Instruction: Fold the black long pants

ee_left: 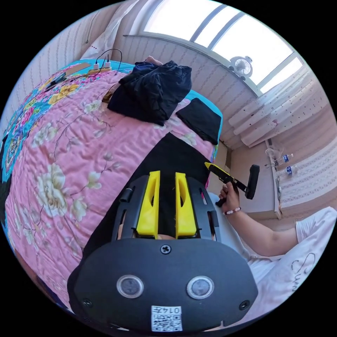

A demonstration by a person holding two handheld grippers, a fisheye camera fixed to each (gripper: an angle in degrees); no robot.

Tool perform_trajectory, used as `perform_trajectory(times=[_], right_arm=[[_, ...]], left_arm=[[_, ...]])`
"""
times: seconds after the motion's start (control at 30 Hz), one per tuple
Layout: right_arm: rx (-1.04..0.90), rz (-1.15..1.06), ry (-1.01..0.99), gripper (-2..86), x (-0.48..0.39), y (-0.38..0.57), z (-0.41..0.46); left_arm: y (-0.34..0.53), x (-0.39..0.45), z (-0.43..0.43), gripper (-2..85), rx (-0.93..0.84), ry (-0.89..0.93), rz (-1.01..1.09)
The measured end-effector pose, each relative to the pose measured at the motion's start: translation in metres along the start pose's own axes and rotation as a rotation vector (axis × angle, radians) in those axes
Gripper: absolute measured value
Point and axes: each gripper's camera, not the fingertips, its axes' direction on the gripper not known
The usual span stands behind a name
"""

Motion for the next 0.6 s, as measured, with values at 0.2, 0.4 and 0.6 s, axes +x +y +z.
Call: perform_trajectory(times=[0.2, 0.4, 0.6], right_arm=[[-0.027, 0.018, -0.025, 3.8, 0.027, -0.003, -0.018], [-0.018, -0.002, -0.100, 1.8, 0.047, -0.001, -0.034], [-0.041, -0.025, -0.097, 1.3, 0.050, 0.001, -0.037]], left_arm=[[-0.065, 0.016, 0.040, 9.1, -0.027, -0.010, 0.013], [-0.110, 0.036, 0.084, 10.9, -0.092, -0.164, 0.079], [-0.131, 0.057, 0.128, 10.9, -0.227, -0.280, 0.219]])
